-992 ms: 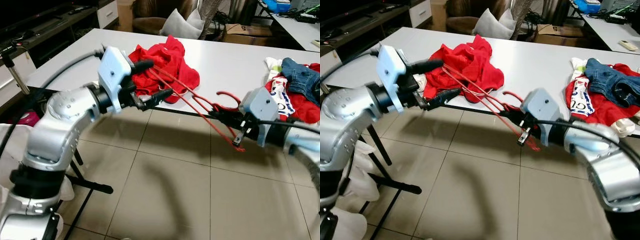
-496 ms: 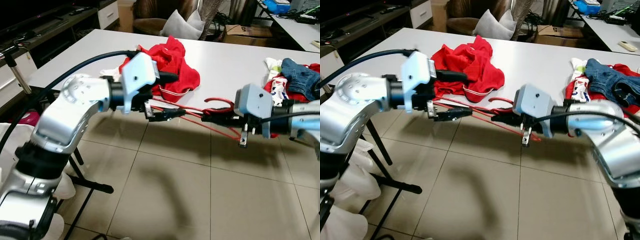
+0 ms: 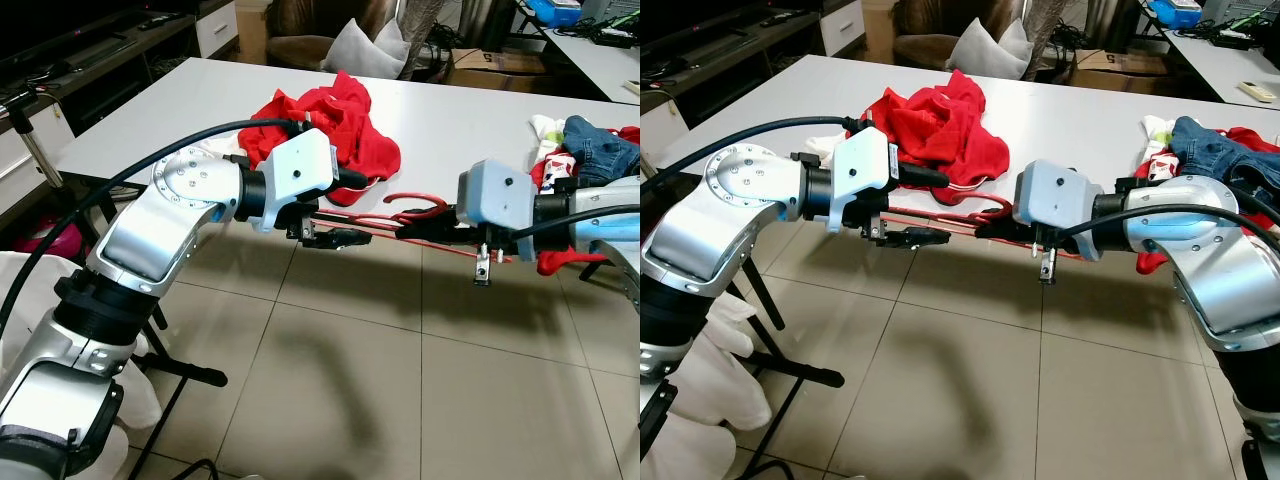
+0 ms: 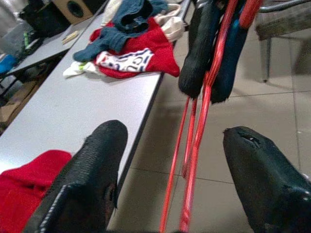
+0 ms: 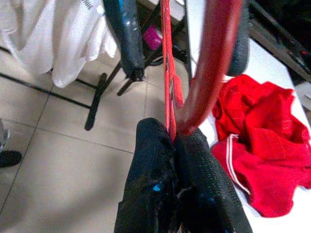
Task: Hang hanger
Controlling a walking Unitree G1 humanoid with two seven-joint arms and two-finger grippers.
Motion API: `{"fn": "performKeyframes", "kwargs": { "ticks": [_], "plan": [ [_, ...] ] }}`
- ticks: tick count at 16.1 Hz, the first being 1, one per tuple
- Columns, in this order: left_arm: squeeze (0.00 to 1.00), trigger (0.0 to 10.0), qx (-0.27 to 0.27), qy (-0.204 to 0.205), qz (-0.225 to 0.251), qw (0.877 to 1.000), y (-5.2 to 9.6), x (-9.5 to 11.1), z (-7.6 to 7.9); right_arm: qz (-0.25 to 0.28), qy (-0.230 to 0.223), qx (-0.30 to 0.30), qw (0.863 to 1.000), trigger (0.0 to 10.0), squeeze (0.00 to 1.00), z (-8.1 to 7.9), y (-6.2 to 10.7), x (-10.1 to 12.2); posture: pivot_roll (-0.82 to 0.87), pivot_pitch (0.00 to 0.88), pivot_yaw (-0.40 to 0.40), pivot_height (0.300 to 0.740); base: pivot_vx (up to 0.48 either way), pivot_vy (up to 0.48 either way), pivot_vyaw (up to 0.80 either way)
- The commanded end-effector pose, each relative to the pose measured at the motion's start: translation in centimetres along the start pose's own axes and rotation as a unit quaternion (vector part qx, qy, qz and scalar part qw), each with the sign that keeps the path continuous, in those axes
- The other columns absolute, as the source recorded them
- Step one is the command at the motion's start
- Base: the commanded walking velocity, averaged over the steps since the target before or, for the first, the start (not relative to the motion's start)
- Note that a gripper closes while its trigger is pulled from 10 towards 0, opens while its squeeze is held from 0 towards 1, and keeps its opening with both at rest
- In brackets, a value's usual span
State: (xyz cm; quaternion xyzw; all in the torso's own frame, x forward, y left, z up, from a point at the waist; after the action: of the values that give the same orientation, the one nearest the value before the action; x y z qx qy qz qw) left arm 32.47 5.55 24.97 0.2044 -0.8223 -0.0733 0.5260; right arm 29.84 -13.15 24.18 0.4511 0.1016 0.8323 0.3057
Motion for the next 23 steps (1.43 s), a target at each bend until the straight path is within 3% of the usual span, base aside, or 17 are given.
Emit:
{"fn": "performKeyframes", "kwargs": {
  "ticks": [1,3,12,23],
  "plan": [
    [0.00,0.0,-0.009,-0.005,0.001,1.000,0.0,0.5,-0.1,0.000,0.016,0.004,1.000,10.0,0.00,0.3,0.0,0.4,-0.11,0.000,0.006,0.740,0.000,0.000,0.00],
    [0.00,0.0,-0.026,0.003,0.001,1.000,-0.3,0.5,0.3,0.001,0.023,0.009,1.000,10.0,0.00,0.4,-0.2,0.5,-0.11,0.000,0.006,0.740,0.000,0.000,0.00],
    [0.00,0.0,-0.005,-0.012,-0.044,0.999,-0.1,-0.6,-0.7,0.007,0.042,0.011,0.999,10.0,0.00,1.0,-0.6,1.2,-0.11,0.000,0.001,0.740,0.000,0.000,0.00],
    [0.00,0.0,-0.018,-0.040,-0.036,0.998,-0.3,-0.1,-0.4,0.021,0.049,0.011,0.999,10.0,0.00,1.3,-0.5,1.9,-0.11,0.000,0.002,0.740,0.000,0.000,0.00]
  ]
}}
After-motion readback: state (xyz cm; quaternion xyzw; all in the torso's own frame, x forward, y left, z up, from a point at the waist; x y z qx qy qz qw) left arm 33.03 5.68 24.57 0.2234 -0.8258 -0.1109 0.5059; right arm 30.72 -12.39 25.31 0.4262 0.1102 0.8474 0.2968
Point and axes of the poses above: a point about 5 cm out from each wrist's last joint towards the gripper, its own y axis pointing back from the gripper into the wrist, its own x axis along the axis of the wrist's last joint, z = x × y, the point moved 4 cm from there along -y, pointing out of the wrist towards the gripper, and after that the axes turned 3 degrees about y, right-handed, at the moved point
